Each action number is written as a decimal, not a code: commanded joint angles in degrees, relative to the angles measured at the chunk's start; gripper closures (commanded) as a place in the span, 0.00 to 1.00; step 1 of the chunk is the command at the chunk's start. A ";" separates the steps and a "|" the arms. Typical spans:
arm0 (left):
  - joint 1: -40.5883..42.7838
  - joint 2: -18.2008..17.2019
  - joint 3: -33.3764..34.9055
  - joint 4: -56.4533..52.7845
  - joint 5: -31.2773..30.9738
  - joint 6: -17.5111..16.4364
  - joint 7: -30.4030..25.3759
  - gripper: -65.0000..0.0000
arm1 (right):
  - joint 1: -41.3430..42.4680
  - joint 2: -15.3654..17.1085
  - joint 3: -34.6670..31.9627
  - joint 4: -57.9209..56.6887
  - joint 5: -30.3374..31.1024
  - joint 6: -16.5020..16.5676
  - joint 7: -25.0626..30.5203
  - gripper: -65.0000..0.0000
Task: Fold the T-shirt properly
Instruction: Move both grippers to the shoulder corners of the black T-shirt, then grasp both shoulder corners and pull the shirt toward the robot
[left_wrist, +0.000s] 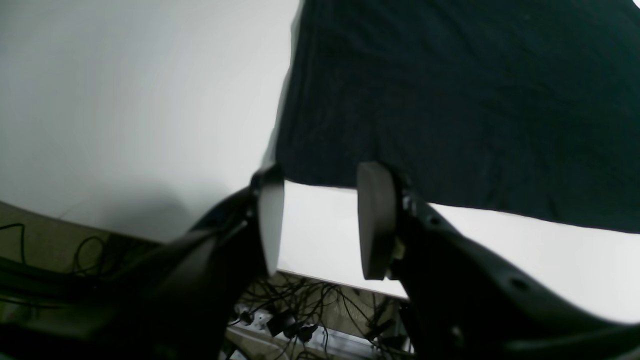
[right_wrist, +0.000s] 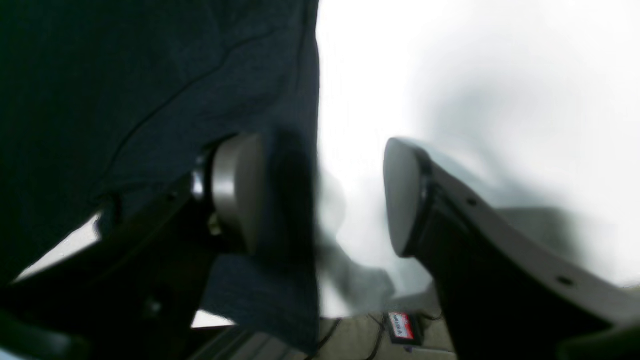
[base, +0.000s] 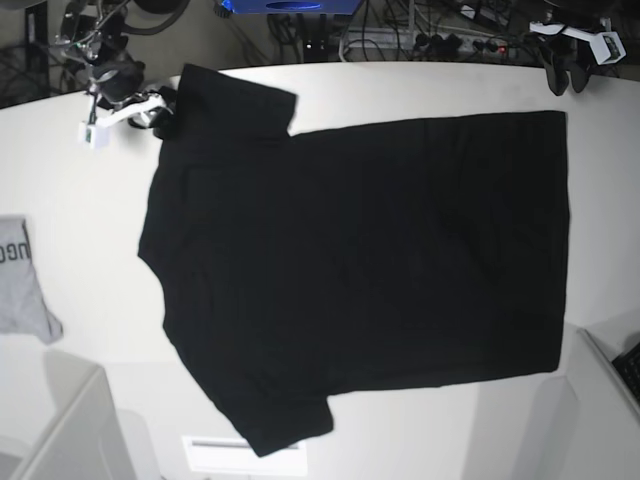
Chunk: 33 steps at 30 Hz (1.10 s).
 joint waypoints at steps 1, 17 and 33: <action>0.11 -0.39 -0.48 0.63 -0.46 -0.36 -1.14 0.64 | -0.38 0.16 -1.66 0.16 0.39 0.44 -1.31 0.49; -8.15 1.10 -10.06 -4.38 -11.45 -0.36 15.21 0.64 | -0.64 1.21 -5.97 -5.20 0.48 0.44 -1.40 1.00; -18.44 1.28 -11.56 -10.45 -11.89 -0.36 27.34 0.64 | -0.73 1.39 -6.05 -5.46 0.65 0.44 -1.40 1.00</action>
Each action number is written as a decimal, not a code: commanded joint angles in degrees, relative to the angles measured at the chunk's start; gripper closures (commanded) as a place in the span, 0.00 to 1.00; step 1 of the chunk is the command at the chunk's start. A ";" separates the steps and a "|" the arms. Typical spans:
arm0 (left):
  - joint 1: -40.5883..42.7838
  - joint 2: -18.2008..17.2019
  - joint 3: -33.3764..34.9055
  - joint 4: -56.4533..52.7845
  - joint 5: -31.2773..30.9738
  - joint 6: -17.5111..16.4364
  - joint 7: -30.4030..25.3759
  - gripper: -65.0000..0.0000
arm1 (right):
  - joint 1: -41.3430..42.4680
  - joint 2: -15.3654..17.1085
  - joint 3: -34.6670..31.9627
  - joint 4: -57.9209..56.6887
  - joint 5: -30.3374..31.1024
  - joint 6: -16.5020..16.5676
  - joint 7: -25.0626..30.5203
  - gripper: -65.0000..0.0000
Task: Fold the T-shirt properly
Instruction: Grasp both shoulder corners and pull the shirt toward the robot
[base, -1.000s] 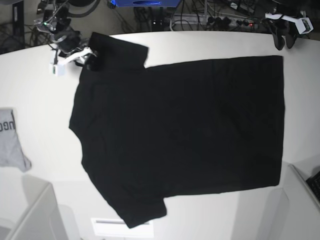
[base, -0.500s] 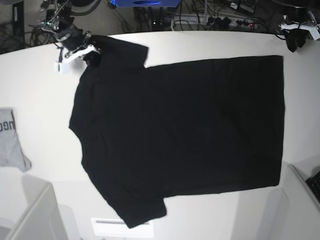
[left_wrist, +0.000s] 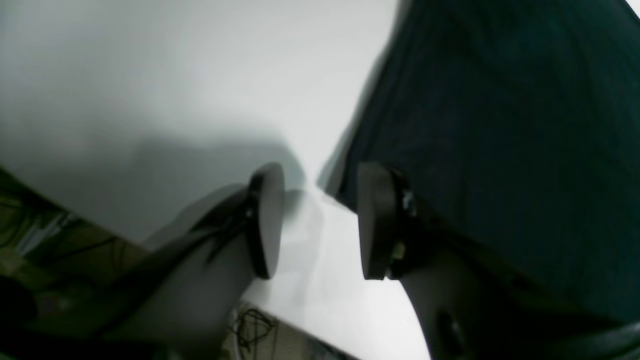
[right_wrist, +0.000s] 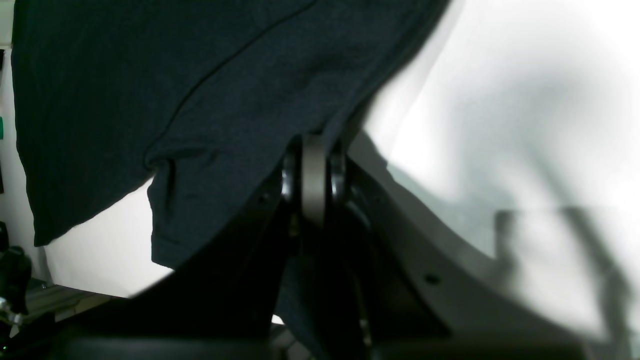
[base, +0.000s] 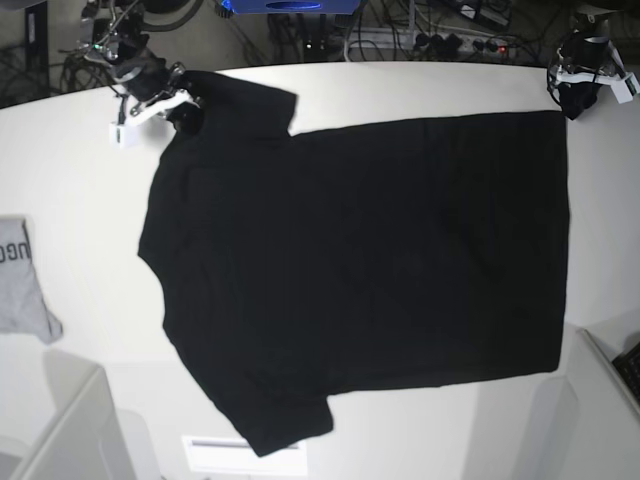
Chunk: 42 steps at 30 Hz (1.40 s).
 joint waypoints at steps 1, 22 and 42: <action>0.38 -0.67 -0.34 0.02 -0.72 -0.32 -0.98 0.64 | -0.91 0.23 -0.15 -0.19 -3.24 -1.48 -3.30 1.00; -4.98 0.91 2.73 -1.83 5.52 -0.23 -0.98 0.76 | -0.03 0.32 -0.15 -0.37 -3.50 -1.40 -3.39 1.00; -1.73 0.65 2.21 4.94 5.52 -0.23 7.11 1.00 | -8.20 1.90 0.38 11.06 -3.50 -1.40 -2.86 1.00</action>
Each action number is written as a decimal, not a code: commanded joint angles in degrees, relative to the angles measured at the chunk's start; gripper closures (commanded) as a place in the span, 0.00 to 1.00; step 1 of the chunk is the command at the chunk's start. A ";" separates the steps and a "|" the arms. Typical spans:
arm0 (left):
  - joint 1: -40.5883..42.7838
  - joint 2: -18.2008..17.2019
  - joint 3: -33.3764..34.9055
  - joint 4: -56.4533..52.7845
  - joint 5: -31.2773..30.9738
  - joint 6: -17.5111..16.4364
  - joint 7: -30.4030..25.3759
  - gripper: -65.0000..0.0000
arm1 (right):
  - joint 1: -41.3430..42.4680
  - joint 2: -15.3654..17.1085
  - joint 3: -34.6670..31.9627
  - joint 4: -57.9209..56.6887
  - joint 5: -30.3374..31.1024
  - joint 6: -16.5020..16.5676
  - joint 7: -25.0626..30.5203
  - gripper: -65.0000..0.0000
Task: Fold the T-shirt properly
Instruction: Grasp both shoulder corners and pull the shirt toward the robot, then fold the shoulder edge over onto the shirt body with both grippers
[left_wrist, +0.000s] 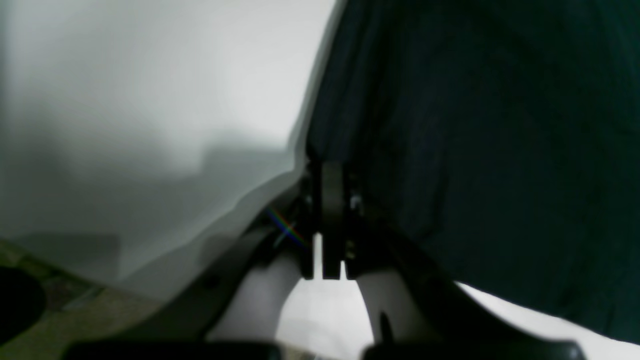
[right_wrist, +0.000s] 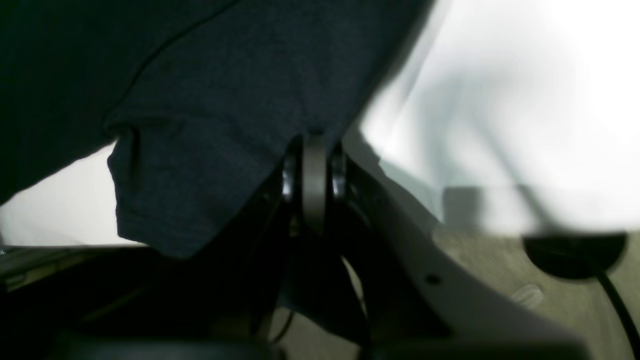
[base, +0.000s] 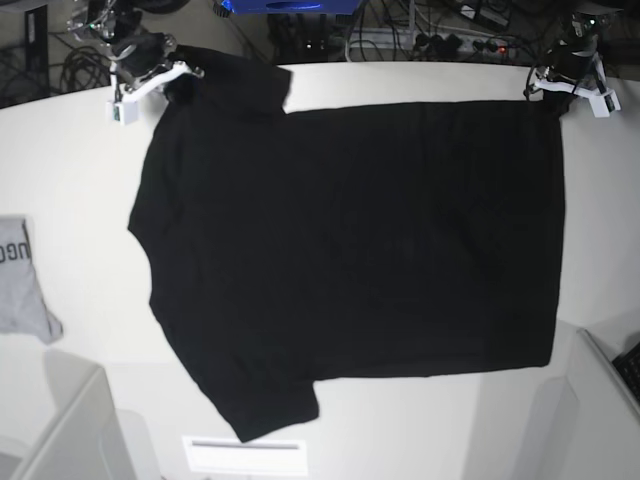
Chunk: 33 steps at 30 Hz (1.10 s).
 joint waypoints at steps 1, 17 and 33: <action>1.14 -0.66 -0.46 1.93 -0.75 -0.42 -0.89 1.00 | -0.95 0.35 0.29 2.26 0.67 0.51 0.62 1.00; 3.25 0.75 -0.55 16.17 -0.84 -0.25 -0.81 1.00 | 3.62 0.61 0.02 9.82 0.67 0.15 -1.67 1.00; -6.34 0.57 -0.28 15.29 -0.75 8.37 1.66 1.00 | 23.84 0.61 0.11 8.41 0.59 -2.48 -16.18 1.00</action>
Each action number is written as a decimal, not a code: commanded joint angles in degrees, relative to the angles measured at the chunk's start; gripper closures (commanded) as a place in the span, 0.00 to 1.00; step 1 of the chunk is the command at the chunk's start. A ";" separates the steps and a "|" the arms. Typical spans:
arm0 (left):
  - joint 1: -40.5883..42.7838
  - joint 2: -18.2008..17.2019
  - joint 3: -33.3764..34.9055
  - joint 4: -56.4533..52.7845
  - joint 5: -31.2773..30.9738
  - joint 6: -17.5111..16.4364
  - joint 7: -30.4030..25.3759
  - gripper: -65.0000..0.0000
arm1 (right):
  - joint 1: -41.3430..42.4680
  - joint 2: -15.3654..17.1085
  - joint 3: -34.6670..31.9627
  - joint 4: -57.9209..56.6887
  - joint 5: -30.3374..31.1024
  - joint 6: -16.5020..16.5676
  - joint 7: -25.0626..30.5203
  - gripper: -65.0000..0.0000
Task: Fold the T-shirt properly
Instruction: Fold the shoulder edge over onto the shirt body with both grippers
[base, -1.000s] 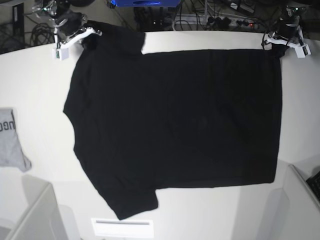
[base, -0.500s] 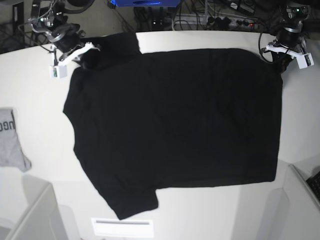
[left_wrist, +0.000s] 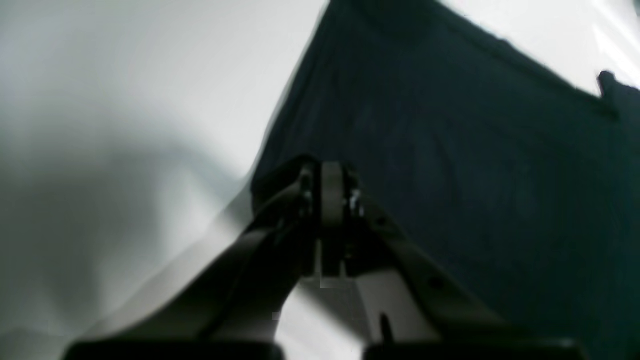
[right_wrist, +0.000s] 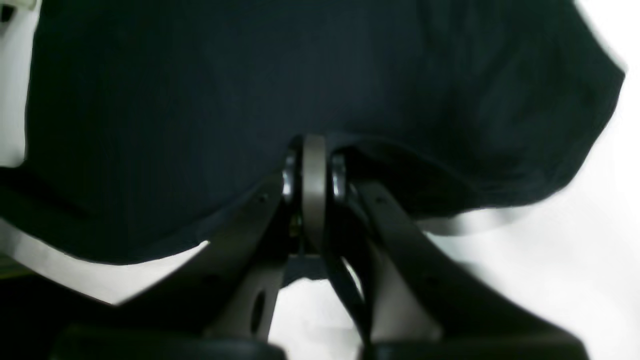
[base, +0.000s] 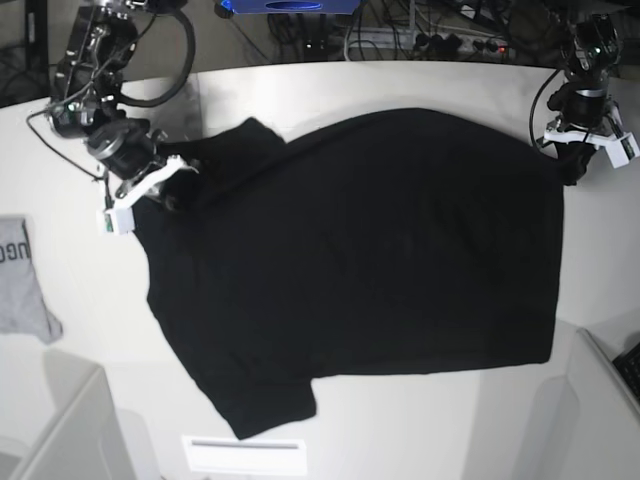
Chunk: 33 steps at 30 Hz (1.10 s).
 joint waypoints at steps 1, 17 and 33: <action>-0.94 -0.68 -0.70 0.47 -0.53 0.06 1.05 1.00 | 1.55 0.44 -0.02 -0.01 0.61 -0.74 0.70 1.00; -15.18 -0.06 -3.95 -5.51 12.30 0.06 8.79 1.00 | 15.88 2.11 -0.37 -16.10 0.61 -2.15 0.96 1.00; -24.24 1.70 -3.95 -12.80 20.13 0.06 8.79 1.00 | 28.19 0.26 -0.37 -28.93 -11.70 -1.71 1.22 1.00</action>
